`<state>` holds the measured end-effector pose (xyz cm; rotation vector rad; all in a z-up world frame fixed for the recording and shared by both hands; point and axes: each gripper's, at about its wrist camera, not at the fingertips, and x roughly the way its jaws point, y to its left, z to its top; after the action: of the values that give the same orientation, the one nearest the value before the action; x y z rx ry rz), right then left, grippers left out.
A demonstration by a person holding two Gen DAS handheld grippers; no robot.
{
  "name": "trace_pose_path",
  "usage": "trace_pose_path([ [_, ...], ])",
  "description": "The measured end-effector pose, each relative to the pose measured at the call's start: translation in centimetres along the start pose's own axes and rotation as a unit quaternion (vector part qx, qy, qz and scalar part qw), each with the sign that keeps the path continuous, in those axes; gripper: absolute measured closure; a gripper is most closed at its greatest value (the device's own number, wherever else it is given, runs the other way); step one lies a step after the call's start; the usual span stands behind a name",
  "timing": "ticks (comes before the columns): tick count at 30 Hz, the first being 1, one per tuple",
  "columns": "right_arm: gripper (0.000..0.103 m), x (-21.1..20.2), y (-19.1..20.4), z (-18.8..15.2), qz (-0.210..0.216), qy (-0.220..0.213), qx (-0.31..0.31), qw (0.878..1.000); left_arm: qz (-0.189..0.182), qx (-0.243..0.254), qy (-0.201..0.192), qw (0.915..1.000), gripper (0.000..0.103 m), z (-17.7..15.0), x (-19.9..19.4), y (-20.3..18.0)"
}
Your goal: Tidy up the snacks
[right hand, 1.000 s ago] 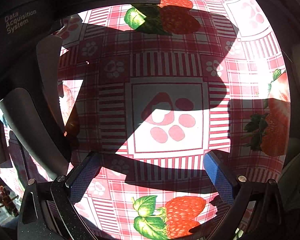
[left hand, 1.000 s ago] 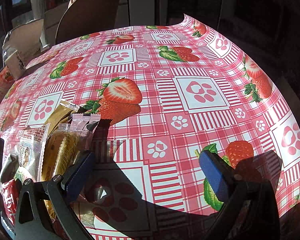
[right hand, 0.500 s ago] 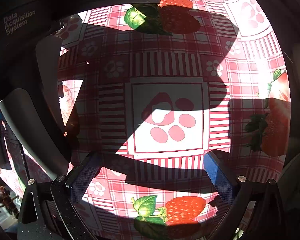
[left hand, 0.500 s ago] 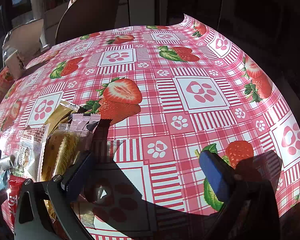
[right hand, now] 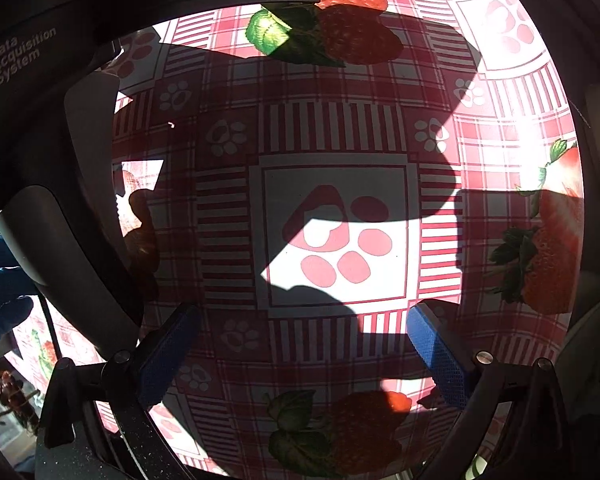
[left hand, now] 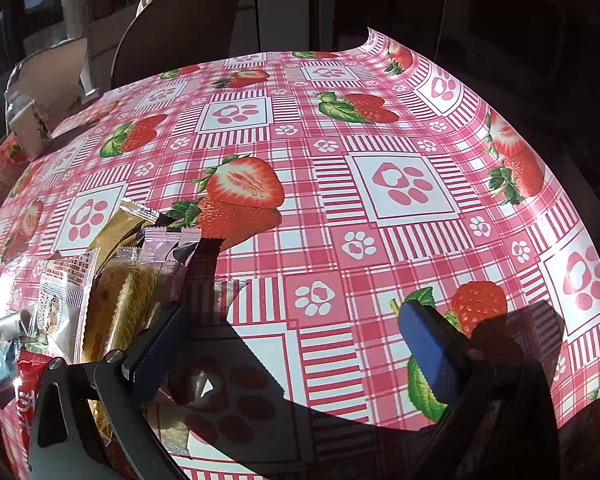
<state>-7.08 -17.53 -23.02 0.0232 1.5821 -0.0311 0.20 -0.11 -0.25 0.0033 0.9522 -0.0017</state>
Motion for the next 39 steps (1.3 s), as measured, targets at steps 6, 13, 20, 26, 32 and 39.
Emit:
trace_pose_path([
  [6,0.000,0.4,0.2,1.6,0.001,0.037,0.000,0.999,0.000,0.000,0.000,1.0000,0.000,0.0,0.1,0.0],
  [13,0.000,0.7,0.1,3.4,0.000,0.057,0.001,0.998,-0.020,0.032,0.068,0.9970,0.000,0.5,0.0,-0.1],
  [20,0.000,0.6,0.2,2.9,0.007,0.040,0.000,0.999,-0.063,0.062,0.210,0.9738,0.000,2.6,1.2,-0.4],
  [26,0.000,0.1,0.7,1.6,0.012,0.026,0.001,1.000,-0.077,0.085,0.191,0.9750,0.000,3.6,-4.2,2.3],
  [32,0.000,-0.7,1.2,-1.0,0.019,0.016,-0.002,1.000,-0.039,0.110,0.170,0.9785,0.000,2.2,-8.1,8.9],
  [39,0.000,-0.8,1.5,0.0,0.032,0.053,0.045,0.997,-0.020,0.051,0.211,0.9760,0.000,-0.4,-8.9,20.6],
])
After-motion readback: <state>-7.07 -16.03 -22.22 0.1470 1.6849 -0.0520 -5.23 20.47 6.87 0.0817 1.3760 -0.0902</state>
